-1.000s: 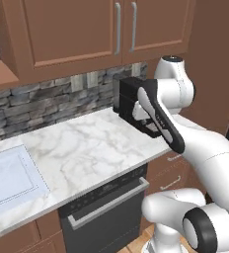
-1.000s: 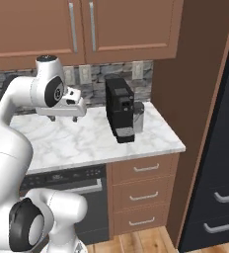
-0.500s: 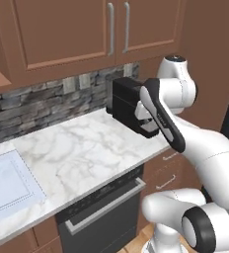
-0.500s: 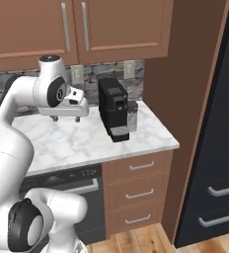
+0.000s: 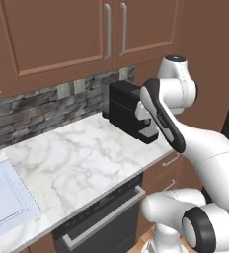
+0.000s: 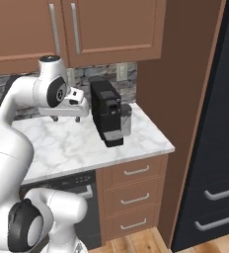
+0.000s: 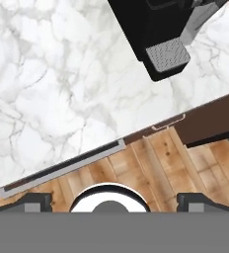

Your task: Take the pizza cutter from the drawer on the left and place it on the dining counter for cutting.

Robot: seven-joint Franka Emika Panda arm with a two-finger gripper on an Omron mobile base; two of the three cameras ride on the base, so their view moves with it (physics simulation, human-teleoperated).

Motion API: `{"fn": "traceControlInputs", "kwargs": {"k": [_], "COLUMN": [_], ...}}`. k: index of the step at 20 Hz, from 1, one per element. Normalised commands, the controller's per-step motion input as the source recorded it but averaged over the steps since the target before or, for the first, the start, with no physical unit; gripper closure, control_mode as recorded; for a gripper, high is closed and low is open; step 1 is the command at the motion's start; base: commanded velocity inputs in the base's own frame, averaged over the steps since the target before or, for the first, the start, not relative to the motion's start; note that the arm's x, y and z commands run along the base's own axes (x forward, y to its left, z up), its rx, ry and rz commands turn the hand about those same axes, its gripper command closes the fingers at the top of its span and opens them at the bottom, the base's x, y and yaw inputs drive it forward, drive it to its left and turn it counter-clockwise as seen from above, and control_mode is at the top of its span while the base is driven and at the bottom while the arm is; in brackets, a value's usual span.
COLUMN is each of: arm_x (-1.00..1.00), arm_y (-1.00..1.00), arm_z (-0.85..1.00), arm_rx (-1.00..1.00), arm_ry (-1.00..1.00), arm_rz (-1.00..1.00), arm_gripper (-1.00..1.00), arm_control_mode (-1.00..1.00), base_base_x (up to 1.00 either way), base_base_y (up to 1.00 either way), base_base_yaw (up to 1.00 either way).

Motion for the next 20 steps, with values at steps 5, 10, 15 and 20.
{"fn": "traceControlInputs", "kwargs": {"k": [5,10,15,20], "arm_x": [0.0,0.0,-0.06,-0.35], "arm_y": [0.0,0.0,-0.28,-0.96], "arm_z": [0.0,0.0,-0.29,-0.83], "arm_rx": [0.0,0.0,0.1,0.41], "arm_ry": [0.0,0.0,-0.04,-0.15], "arm_rz": [0.0,0.0,0.0,-0.04], "arm_gripper": [-1.0,-1.0,-1.0,-1.0], "arm_control_mode": [1.0,1.0,-1.0,-1.0], "base_base_x": [0.32,0.04,-0.01,0.0], "base_base_y": [-0.38,-0.15,-0.01,0.0], "base_base_yaw": [-0.04,-0.01,0.0,0.0]}}
